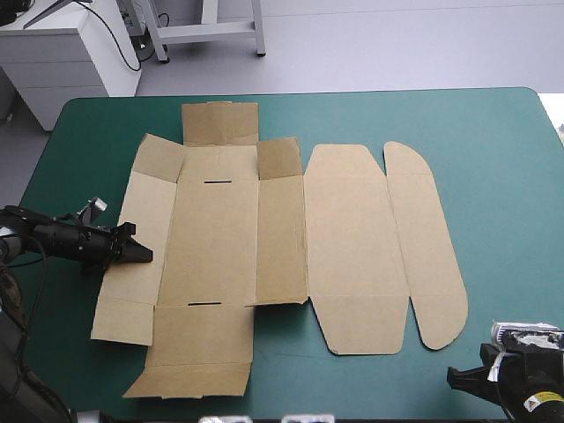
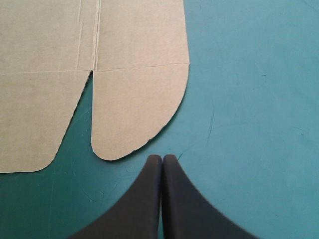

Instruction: Fold the box

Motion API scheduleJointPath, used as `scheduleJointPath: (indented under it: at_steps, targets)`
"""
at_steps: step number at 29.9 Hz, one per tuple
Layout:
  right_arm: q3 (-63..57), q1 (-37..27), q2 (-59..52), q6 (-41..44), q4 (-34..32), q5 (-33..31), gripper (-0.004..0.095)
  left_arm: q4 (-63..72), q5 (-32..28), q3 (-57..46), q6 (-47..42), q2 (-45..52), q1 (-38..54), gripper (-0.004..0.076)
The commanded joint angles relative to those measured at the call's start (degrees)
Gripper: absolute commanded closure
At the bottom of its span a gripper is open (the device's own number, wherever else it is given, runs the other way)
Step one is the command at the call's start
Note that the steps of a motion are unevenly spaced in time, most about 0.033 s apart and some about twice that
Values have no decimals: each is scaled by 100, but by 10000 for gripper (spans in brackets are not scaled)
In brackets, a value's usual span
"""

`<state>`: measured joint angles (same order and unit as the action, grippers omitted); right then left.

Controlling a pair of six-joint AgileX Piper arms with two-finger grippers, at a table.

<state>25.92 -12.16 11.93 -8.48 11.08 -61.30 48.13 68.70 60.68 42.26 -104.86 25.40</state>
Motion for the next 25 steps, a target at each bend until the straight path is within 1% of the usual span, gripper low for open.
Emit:
scheduleJointPath:
  at_steps: [1, 6, 11, 16, 19, 21, 24, 25]
  targets:
    - [152, 5, 75, -26, 73, 321, 928, -171, 539, 307, -56, 199, -39, 729]
    - [152, 5, 75, -26, 73, 321, 928, -118, 539, 687, 28, 324, -96, 732]
    - [152, 5, 75, -26, 73, 321, 928, -96, 539, 1544, 924, 513, -479, 732]
    - [152, 5, 75, -26, 73, 321, 928, -123, 512, 2612, 1463, 535, -1140, 732]
    - [152, 5, 75, -26, 73, 321, 928, -219, 313, 3322, 1759, 535, -1553, 732]
    - [152, 5, 75, -26, 73, 321, 928, -466, -39, 3744, 1808, 535, -1846, 732]
    - [152, 5, 75, -26, 73, 321, 928, -1282, -456, 4354, 1808, 535, -2385, 732]
    - [152, 5, 75, -26, 73, 321, 928, -1747, -584, 4578, 1808, 535, -2644, 732]
